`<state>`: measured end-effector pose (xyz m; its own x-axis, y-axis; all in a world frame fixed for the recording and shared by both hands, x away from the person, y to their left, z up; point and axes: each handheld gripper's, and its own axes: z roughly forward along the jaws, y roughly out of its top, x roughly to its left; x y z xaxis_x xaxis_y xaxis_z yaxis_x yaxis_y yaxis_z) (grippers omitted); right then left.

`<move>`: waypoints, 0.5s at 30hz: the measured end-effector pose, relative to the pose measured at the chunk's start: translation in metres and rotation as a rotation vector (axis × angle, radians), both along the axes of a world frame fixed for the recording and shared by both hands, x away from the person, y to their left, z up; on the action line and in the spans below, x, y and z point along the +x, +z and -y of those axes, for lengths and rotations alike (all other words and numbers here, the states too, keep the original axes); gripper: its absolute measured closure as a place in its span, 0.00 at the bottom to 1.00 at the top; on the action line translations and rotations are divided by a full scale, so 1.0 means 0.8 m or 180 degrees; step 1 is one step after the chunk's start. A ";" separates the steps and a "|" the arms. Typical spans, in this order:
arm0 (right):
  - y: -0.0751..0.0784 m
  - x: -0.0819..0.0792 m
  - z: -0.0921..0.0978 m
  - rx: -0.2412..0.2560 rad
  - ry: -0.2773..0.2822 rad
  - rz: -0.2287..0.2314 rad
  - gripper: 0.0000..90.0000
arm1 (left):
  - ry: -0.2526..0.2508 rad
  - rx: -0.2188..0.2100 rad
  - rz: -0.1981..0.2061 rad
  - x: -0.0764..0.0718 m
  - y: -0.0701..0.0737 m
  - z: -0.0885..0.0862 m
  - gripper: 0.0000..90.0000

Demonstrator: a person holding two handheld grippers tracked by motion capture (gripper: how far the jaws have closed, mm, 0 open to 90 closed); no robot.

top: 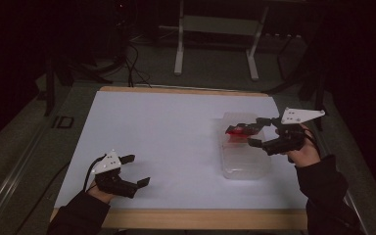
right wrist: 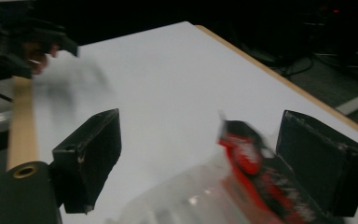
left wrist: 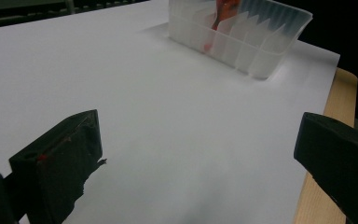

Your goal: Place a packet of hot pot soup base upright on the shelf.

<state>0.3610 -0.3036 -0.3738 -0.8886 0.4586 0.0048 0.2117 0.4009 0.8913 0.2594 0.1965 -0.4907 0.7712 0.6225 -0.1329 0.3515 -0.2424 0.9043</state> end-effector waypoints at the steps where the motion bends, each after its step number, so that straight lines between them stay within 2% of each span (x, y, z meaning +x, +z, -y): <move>1: -0.001 -0.006 -0.002 0.0021 0.0023 -0.0035 0.16 | -0.0002 0.0001 0.0001 0.000 0.000 0.000 0.01; 6: -0.007 -0.028 -0.012 0.0062 -0.0005 -0.0110 0.16 | -0.0011 -0.0008 0.0001 0.000 0.000 0.001 0.01; 9: -0.011 -0.041 -0.017 0.0086 0.0000 -0.0094 0.16 | -0.0011 -0.0038 0.0010 -0.001 0.000 0.001 0.01; 13: -0.016 -0.056 -0.021 0.0175 -0.0092 -0.0044 0.16 | -0.0042 -0.0043 0.0025 -0.002 0.001 0.001 0.01; 15: -0.021 -0.061 -0.022 0.0221 -0.0076 -0.0089 0.16 | -0.0052 -0.0040 0.0040 -0.003 0.002 0.001 0.01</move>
<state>0.3125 -0.2862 -0.3905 -0.8765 0.4774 0.0619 0.2457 0.3329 0.9104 0.2570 0.1956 -0.4892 0.7830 0.6081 -0.1309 0.3362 -0.2367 0.9116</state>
